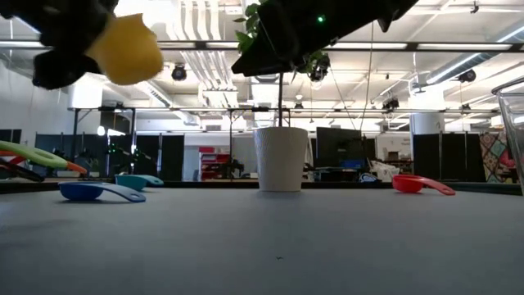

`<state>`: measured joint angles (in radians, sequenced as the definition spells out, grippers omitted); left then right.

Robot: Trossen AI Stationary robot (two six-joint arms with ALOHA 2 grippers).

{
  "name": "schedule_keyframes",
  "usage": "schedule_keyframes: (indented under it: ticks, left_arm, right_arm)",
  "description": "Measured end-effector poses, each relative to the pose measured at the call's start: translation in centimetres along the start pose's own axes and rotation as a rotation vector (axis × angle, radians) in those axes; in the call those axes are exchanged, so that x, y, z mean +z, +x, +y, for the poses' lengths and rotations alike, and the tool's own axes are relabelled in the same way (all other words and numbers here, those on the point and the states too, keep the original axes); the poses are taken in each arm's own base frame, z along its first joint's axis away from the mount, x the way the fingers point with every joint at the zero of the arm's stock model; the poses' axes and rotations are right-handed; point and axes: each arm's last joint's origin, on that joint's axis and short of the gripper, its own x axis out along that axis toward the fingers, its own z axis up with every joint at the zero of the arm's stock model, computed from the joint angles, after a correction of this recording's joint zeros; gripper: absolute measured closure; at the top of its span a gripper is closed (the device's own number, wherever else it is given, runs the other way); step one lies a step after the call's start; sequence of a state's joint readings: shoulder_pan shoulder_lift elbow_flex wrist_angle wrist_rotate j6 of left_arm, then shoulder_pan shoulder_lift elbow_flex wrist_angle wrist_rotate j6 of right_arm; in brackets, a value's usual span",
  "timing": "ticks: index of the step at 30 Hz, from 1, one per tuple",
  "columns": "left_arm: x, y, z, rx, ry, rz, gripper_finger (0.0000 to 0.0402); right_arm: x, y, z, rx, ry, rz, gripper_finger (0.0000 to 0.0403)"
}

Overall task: Nest measuring cups in basket
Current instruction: Stack the yellow measuring cup on top of the violet measuring cup

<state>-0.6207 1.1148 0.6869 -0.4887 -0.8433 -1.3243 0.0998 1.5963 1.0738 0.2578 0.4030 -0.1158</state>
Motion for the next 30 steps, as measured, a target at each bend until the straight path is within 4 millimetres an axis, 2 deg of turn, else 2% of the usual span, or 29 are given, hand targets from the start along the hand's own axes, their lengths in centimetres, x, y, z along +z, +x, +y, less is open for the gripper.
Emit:
schedule_keyframes:
  ticks: [9, 17, 30]
  left_arm:
    - [-1.7, -2.5, 0.3, -0.020, -0.120, 0.212, 0.0390]
    - [-2.7, -4.1, 0.3, 0.069, -0.156, 0.424, 0.0390]
    - [-2.9, -5.6, -0.3, 0.051, -0.180, 0.530, 0.0391]
  right_arm:
    - [-0.4, 0.0, 0.1, 0.004, 0.004, 0.024, 0.0183]
    - [-0.3, 0.0, 0.1, 0.005, -0.011, 0.016, 0.0183]
    - [0.2, 0.0, 0.0, -0.001, -0.029, -0.030, 0.0183]
